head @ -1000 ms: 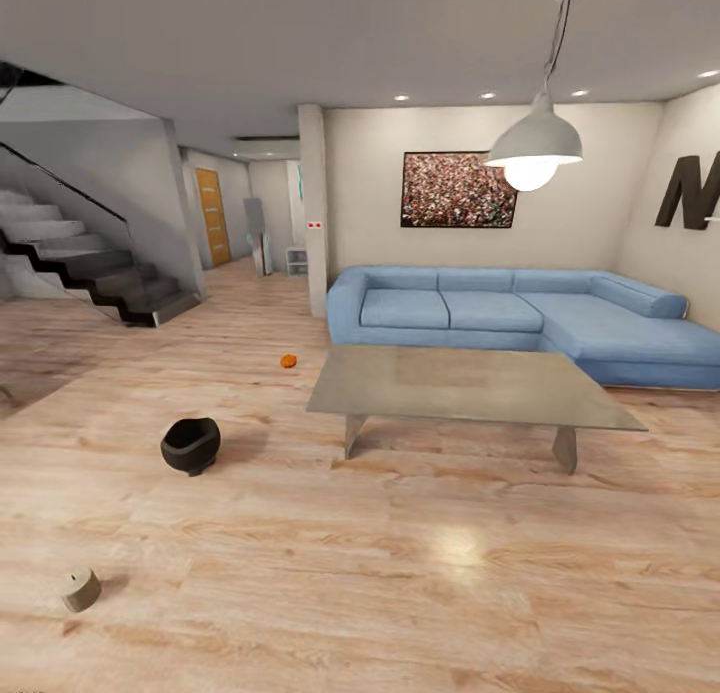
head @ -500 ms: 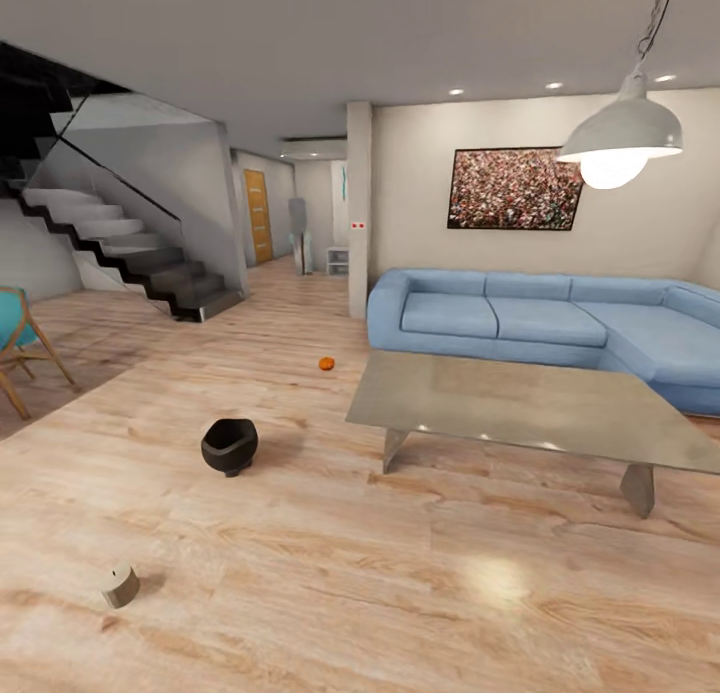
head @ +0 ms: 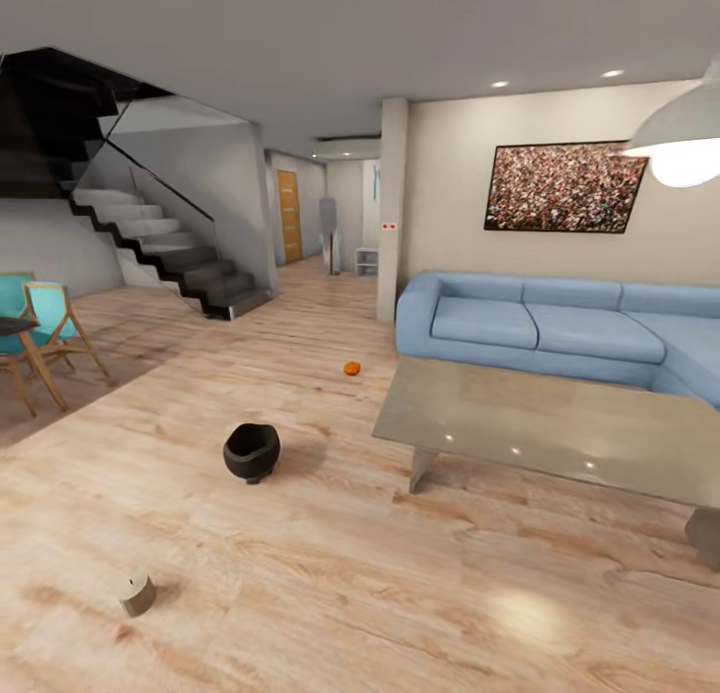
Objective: Place each of the two pumpkins and all three candles from the living room inside a cabinet in the living room (use any cabinet), then make sure every cabinet is closed, and position the cauldron so it is next to a table in the living room.
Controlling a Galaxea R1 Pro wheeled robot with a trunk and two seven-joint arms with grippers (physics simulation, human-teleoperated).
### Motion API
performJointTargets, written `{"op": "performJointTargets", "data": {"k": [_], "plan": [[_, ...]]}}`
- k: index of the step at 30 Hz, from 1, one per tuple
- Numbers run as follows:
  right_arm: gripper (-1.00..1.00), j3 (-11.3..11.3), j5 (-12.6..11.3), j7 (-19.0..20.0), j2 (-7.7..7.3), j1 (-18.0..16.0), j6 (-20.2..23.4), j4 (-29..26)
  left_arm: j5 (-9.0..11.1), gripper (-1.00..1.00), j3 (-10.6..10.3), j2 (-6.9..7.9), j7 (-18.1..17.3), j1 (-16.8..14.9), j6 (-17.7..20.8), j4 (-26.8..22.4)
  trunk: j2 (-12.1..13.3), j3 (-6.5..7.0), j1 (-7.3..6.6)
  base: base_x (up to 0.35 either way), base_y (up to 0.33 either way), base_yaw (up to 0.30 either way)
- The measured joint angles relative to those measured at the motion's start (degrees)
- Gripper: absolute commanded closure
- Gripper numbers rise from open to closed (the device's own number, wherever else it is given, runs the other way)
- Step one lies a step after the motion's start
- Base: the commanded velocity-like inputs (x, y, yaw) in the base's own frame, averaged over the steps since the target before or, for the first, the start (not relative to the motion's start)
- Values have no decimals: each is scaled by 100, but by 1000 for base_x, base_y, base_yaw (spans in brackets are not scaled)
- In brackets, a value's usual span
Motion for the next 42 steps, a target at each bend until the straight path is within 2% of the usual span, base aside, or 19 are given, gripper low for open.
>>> {"op": "performJointTargets", "data": {"k": [13, 42], "plan": [[-100, 0, 0, 0, 18, 0, 0, -4, 56, -100, 46, -2, 0, 0, -109, 1, 0, 0, 2, 13, 0, 287], [-100, -1, -56, -16, 17, 0, 6, 14, 40, -100, 40, 6, 0, 0, -110, 8, 0, -1, 2, 0, 0, 289]]}}
